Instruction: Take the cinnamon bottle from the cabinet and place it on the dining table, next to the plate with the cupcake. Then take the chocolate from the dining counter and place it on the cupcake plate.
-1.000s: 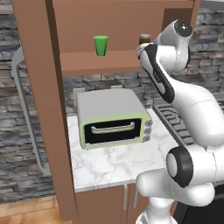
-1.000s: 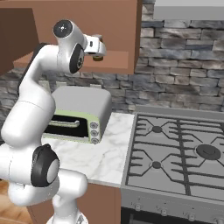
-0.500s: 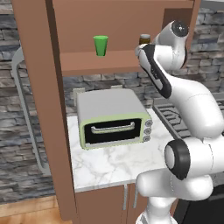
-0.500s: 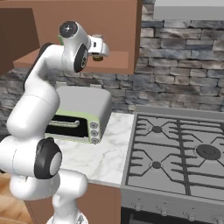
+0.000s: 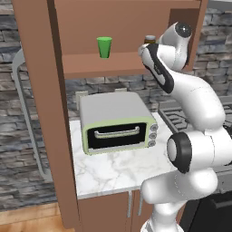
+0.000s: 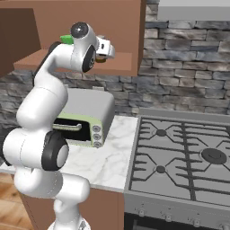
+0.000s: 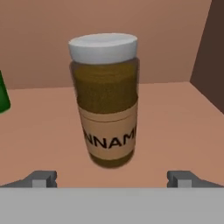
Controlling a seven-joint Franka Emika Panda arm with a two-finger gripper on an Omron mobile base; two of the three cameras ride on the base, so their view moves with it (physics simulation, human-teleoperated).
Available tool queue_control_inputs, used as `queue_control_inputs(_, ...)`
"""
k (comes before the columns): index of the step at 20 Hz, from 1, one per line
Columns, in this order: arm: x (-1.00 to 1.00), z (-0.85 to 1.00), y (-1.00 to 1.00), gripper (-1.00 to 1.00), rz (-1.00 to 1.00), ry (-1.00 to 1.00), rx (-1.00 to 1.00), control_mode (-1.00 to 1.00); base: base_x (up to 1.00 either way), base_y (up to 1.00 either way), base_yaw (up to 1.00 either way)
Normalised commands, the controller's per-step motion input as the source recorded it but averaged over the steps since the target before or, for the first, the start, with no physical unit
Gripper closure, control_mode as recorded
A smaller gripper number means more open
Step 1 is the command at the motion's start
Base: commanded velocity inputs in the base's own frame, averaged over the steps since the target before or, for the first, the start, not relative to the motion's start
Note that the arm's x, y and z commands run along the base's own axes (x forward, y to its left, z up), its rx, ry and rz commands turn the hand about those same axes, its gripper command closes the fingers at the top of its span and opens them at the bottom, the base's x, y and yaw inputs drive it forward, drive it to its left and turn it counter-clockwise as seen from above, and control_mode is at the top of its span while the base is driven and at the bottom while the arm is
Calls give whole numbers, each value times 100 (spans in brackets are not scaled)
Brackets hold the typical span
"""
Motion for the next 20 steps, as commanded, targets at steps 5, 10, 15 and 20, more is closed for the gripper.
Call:
queue_control_inputs(5,35,0,0,-100,0,3,4,-100,0,0,0)
queue_control_inputs(10,29,-3,0,-100,0,0,0,-100,0,0,0)
queue_control_inputs(15,22,-8,2,-100,-1,0,0,-100,0,0,0)
queue_control_inputs(20,16,-9,0,-100,0,0,3,-100,0,0,0)
